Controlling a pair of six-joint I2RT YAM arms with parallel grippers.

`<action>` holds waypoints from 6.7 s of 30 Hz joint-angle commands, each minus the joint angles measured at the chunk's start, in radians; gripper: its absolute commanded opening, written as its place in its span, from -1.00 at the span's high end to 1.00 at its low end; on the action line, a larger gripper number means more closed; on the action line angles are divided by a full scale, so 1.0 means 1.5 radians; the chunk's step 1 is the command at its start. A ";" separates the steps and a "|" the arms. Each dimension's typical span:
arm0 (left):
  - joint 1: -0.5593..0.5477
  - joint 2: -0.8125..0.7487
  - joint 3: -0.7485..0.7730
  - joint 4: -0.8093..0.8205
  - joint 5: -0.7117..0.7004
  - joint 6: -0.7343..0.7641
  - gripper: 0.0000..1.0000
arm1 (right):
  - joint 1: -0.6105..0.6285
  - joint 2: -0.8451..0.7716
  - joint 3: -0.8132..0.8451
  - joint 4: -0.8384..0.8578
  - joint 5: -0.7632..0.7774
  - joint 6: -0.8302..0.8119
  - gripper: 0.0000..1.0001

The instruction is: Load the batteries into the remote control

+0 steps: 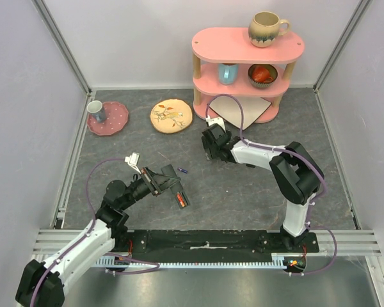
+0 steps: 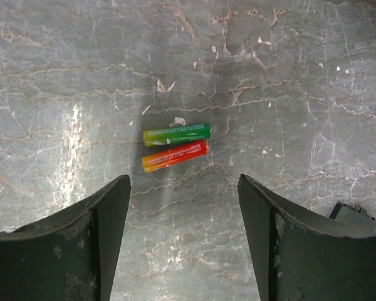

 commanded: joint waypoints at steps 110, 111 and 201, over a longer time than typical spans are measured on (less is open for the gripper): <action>0.004 0.054 -0.013 0.111 0.001 0.007 0.96 | -0.022 -0.202 -0.250 -0.049 0.012 0.522 -0.33; 0.004 0.054 -0.014 0.111 0.000 0.007 0.96 | -0.021 -0.202 -0.248 -0.048 0.012 0.521 -0.34; 0.004 -0.048 -0.019 0.009 0.001 0.018 0.96 | 0.014 -0.291 -0.113 -0.004 -0.182 -0.153 0.41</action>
